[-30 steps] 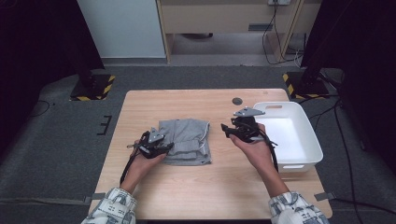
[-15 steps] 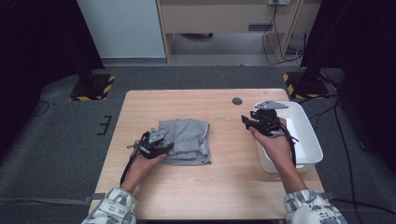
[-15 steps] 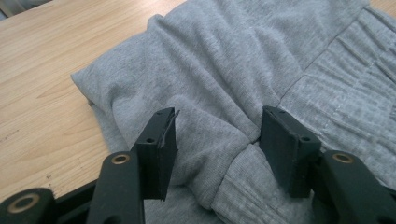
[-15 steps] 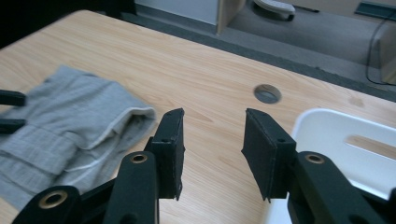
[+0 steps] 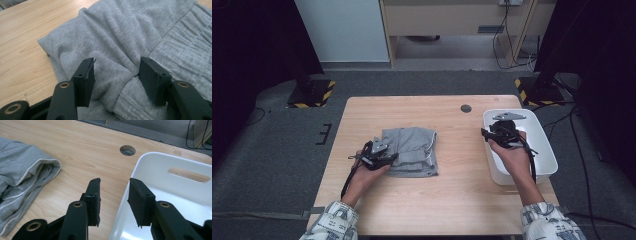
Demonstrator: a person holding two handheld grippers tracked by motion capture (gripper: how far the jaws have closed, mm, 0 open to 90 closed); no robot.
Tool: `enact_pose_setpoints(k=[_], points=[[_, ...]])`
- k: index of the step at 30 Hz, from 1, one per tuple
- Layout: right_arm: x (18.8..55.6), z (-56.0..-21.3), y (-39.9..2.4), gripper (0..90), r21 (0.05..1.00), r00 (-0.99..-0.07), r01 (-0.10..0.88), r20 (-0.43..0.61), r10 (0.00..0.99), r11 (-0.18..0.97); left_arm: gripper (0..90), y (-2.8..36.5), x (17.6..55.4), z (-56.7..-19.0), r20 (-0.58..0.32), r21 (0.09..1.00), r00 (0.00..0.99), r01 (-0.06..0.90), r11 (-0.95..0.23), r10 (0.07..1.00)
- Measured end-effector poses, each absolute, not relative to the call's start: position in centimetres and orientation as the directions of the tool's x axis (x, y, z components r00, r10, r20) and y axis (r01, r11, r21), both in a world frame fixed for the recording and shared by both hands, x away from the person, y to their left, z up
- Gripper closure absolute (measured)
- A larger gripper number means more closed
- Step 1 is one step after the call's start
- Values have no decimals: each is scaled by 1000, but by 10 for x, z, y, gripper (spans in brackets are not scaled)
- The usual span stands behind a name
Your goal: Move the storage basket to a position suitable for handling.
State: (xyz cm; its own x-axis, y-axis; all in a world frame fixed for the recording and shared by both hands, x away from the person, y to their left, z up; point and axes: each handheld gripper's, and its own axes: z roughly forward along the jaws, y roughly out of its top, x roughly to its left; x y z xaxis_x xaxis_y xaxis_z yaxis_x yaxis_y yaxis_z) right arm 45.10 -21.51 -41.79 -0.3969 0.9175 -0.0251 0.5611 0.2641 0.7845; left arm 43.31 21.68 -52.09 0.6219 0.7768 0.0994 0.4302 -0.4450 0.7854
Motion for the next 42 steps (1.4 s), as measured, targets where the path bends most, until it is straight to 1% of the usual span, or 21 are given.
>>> enact_pose_setpoints(k=[11,22,29,42], points=[[455,-438,-218,612,747,-396,605,-18,918,275,456,216,433,-521,97,785,621,432,-443,778],[456,-449,-212,561,708,-426,630,-28,904,319,455,216,433,-522,97,785,621,432,-443,778],[455,-450,-210,547,699,-419,641,-27,908,317,455,215,433,-521,104,784,620,430,-448,777],[456,-454,-200,548,699,-408,657,15,913,282,455,216,433,-522,102,784,620,431,-446,778]])
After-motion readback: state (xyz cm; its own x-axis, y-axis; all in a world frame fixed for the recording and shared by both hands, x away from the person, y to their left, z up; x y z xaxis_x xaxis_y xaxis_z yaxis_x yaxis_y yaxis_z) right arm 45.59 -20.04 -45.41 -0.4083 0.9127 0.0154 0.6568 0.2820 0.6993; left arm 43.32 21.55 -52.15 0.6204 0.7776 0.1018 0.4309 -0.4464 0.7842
